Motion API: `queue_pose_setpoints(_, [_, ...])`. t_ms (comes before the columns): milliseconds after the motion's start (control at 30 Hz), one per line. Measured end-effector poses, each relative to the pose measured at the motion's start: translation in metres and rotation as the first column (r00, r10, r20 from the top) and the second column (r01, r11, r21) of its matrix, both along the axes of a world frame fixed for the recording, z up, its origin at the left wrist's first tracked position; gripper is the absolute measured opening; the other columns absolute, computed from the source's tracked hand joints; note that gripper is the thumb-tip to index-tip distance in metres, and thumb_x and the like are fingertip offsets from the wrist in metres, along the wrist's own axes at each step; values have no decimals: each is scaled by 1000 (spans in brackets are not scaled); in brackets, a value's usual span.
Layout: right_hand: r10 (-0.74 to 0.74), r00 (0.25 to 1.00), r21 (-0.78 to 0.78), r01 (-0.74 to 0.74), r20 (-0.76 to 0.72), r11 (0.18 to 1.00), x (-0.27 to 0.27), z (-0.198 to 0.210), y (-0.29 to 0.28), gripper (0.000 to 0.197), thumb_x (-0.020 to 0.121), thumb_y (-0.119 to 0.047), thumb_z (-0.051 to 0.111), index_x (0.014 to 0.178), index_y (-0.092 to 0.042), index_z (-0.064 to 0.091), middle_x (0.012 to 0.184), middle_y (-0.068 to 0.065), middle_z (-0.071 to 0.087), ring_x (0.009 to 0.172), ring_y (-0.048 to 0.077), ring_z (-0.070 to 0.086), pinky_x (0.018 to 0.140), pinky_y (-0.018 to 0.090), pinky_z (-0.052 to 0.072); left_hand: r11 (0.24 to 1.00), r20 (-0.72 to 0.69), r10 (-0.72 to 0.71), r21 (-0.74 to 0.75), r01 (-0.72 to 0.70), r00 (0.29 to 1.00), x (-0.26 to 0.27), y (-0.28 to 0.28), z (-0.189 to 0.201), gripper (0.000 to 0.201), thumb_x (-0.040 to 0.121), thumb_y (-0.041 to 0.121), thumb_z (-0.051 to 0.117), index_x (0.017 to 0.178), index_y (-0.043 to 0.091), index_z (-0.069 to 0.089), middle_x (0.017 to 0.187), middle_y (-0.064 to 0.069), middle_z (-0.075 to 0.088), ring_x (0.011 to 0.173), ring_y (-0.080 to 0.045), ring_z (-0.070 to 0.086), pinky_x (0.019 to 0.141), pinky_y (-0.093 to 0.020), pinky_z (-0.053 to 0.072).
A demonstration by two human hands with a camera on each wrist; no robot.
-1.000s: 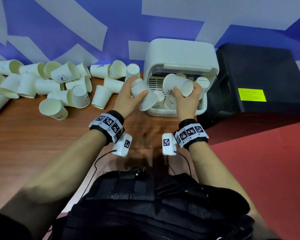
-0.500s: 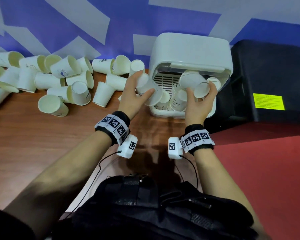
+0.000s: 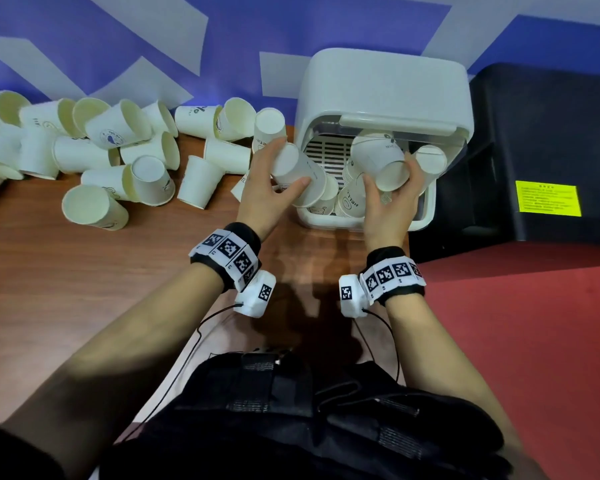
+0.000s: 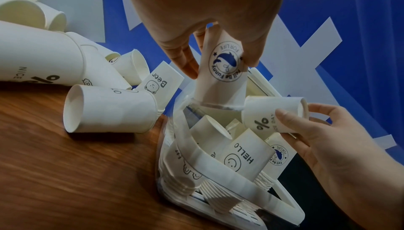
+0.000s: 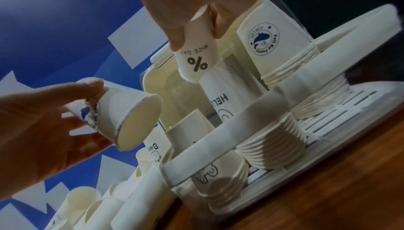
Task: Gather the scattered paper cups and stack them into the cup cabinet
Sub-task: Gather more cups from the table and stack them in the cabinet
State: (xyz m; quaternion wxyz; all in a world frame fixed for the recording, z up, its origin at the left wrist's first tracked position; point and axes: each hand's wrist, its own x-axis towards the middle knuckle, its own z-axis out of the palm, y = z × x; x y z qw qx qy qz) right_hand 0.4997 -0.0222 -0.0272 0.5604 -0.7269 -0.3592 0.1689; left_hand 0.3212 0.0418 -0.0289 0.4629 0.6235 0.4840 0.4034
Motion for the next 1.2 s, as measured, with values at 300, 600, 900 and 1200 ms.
queue_pose_setpoints(300, [-132,991,-21,132,3,991,19,-2,15,61,84,-24,66,137,-13,39,139,1,43,130,16,41,110,38,36,998,4,-41,46,41,999,7,3,3,61,82,21,72,131,30,37,135,8,40,120,10,38,93,-6,36])
queue_pose_setpoints(600, [9,962,-86,15,272,996,24,-21,29,33,96,-20,51,122,-2,59,146,18,37,137,29,34,112,28,28,988,-108,-58,136,72,992,13,7,1,63,81,9,72,136,5,42,134,-13,44,124,-14,39,91,3,26])
queue_pose_setpoints(900, [385,823,-489,-153,418,859,39,-25,39,42,100,-30,38,133,-8,53,151,11,37,134,35,33,112,38,24,976,-164,-17,213,52,986,14,6,0,62,80,21,73,134,11,46,131,-3,47,125,-17,41,103,-7,25])
queue_pose_setpoints(1200, [307,914,-339,-210,266,917,29,-19,16,37,99,-20,42,134,-12,52,152,7,35,140,25,29,118,36,19,921,-237,-72,357,155,969,25,6,8,51,83,13,69,131,6,50,128,-10,43,120,-7,37,105,-12,28])
